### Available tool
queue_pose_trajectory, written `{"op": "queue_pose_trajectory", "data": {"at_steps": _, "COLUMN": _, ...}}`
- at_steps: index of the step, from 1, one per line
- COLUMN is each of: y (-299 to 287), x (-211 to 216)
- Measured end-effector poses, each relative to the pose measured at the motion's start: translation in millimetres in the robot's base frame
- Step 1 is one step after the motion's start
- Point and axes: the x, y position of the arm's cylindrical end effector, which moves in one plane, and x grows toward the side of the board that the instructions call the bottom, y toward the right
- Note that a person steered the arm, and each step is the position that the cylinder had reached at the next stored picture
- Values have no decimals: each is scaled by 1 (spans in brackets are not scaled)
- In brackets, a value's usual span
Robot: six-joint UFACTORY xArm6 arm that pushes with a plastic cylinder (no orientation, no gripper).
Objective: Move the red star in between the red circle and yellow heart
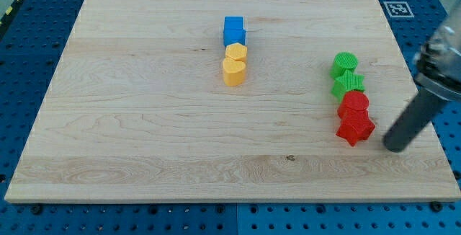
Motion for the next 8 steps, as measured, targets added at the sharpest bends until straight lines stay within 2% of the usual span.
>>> {"op": "queue_pose_trajectory", "data": {"at_steps": 6, "y": -94, "x": 1}}
{"op": "queue_pose_trajectory", "data": {"at_steps": 8, "y": -99, "x": -30}}
